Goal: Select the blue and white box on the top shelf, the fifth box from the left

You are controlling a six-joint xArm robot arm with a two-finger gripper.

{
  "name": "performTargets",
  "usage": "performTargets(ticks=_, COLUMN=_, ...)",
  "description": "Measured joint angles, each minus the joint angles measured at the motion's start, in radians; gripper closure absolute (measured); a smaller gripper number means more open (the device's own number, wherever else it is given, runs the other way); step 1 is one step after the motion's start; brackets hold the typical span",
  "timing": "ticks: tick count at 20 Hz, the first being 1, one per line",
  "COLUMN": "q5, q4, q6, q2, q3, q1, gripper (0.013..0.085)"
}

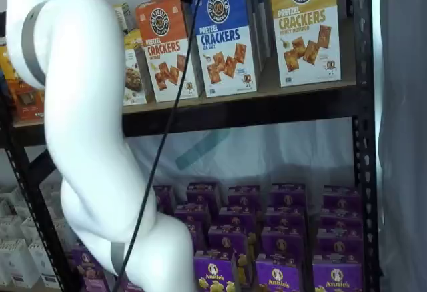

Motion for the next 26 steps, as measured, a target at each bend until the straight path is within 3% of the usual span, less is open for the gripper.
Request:
performTargets(ticks=19, q5=-0.012, q4=-0.060, q6=-0.040, q2=0.124, q3=-0.083, q1=0.001, gripper=0.0130)
performTargets(ticks=26, q5=0.067, q4=-0.125, q6=-0.033, q2=0.182, q3=-0.162, q1=0.025, gripper=0.0130)
